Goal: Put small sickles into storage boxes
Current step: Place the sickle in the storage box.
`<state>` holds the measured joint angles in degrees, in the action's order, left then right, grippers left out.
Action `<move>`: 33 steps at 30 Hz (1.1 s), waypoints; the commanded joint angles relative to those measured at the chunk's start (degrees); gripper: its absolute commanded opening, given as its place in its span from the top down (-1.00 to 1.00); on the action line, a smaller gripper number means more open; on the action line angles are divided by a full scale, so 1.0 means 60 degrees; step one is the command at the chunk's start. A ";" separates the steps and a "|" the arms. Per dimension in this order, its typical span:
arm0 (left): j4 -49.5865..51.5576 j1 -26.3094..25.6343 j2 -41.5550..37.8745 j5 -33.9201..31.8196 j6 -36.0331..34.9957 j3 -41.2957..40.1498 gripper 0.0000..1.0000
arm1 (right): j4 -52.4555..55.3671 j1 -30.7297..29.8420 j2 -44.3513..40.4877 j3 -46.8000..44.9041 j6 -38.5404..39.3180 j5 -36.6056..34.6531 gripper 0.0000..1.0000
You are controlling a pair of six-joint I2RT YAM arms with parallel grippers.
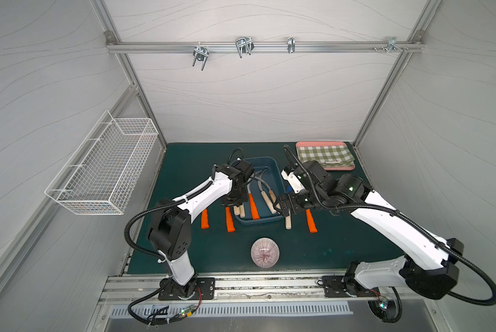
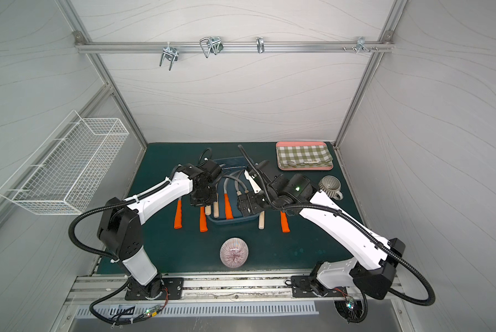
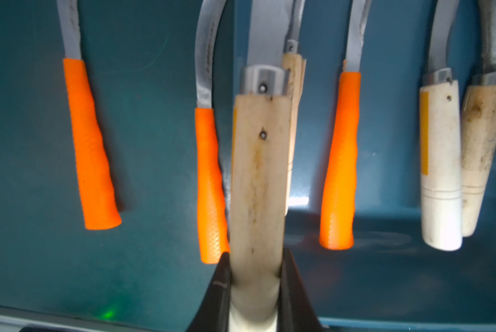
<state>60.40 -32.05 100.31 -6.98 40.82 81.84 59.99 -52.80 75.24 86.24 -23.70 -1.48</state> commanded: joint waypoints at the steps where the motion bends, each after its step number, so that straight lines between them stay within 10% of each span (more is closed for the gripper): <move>1: -0.0142 -0.0054 0.0448 -0.0098 0.0019 0.0579 1.00 | 0.0031 0.0123 -0.0267 -0.0173 0.0125 0.0129 -0.98; 28: -0.1020 -0.0202 0.3041 0.0589 -0.0143 0.1697 0.99 | 0.0110 0.1114 -0.0301 -0.0746 0.0692 0.0947 -0.98; 33: -0.1122 -0.0254 0.3062 0.0636 -0.0240 0.1697 0.71 | 0.0040 0.1127 -0.0298 -0.0836 0.0681 0.1065 -0.98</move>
<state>54.17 -33.08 117.99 -3.60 39.72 89.67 59.99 -46.35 74.67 81.73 -20.49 3.81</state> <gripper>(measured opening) 0.175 0.990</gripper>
